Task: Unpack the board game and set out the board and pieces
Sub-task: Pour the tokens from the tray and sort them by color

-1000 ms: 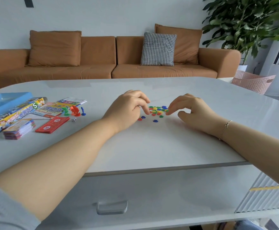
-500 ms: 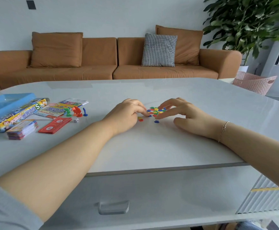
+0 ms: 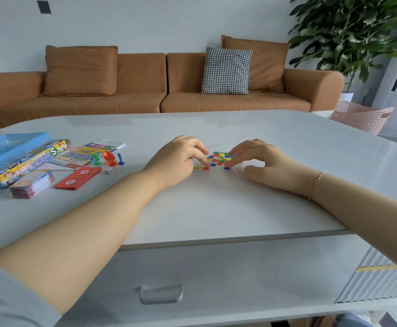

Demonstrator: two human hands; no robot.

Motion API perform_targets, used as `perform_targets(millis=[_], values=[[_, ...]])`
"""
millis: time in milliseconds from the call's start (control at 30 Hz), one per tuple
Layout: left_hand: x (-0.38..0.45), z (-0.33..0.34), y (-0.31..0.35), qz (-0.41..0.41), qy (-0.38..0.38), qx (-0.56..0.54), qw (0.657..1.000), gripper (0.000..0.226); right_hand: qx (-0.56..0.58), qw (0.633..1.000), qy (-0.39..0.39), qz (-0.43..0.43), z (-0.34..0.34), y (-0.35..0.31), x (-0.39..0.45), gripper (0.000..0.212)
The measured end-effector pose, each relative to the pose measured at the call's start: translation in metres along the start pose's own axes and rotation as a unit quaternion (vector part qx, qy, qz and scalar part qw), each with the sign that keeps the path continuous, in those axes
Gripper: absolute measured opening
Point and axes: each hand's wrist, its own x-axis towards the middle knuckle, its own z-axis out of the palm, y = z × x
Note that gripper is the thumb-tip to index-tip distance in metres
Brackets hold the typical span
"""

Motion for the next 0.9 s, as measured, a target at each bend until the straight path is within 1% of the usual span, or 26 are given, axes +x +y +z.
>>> perform_targets(millis=[67,133,267,333,400,467,500,533,567,633,700,767,833,900], values=[[-0.001,-0.002,-0.001,-0.008,0.026,-0.005,1.000,0.060,-0.003,1.000,0.002,0.000,0.000,0.000,0.000,0.048],[-0.001,-0.005,-0.004,-0.020,0.035,-0.004,0.999,0.058,-0.004,1.000,0.005,0.001,0.000,0.000,-0.001,0.048],[-0.001,-0.003,-0.003,-0.029,-0.004,0.002,1.000,0.060,-0.016,1.000,0.015,0.008,0.001,0.003,0.001,0.045],[-0.001,0.001,-0.001,-0.029,-0.018,-0.013,0.999,0.061,-0.023,0.998,0.051,0.016,0.004,0.007,0.003,0.040],[0.000,0.003,0.002,-0.045,-0.024,-0.031,0.998,0.058,0.001,0.994,0.090,0.062,0.006,0.013,0.007,0.032],[0.002,0.006,0.006,-0.092,-0.018,-0.054,0.994,0.049,0.034,0.984,0.095,0.143,0.006,0.022,0.013,0.033],[0.003,0.007,0.009,-0.128,-0.026,-0.076,0.988,0.045,0.067,0.975,0.094,0.187,0.006,0.027,0.017,0.033],[0.005,0.009,0.011,-0.165,-0.050,-0.100,0.980,0.044,0.126,0.961,0.099,0.226,0.006,0.032,0.021,0.032],[0.008,0.011,0.014,-0.196,-0.083,-0.117,0.970,0.046,0.202,0.939,0.112,0.255,0.006,0.034,0.026,0.030],[0.013,0.017,0.020,-0.223,-0.147,-0.094,0.959,0.056,0.350,0.878,0.140,0.294,0.004,0.036,0.034,0.031],[0.021,0.022,0.027,-0.213,-0.186,-0.036,0.959,0.062,0.428,0.832,0.166,0.313,0.001,0.036,0.039,0.028],[0.030,0.027,0.036,-0.186,-0.217,0.008,0.958,0.066,0.467,0.801,0.192,0.321,-0.001,0.037,0.040,0.027],[0.039,0.032,0.045,-0.166,-0.231,0.020,0.959,0.066,0.494,0.778,0.212,0.326,-0.002,0.041,0.039,0.026],[0.049,0.037,0.051,-0.159,-0.226,0.008,0.961,0.061,0.504,0.768,0.222,0.326,-0.004,0.045,0.037,0.028]])
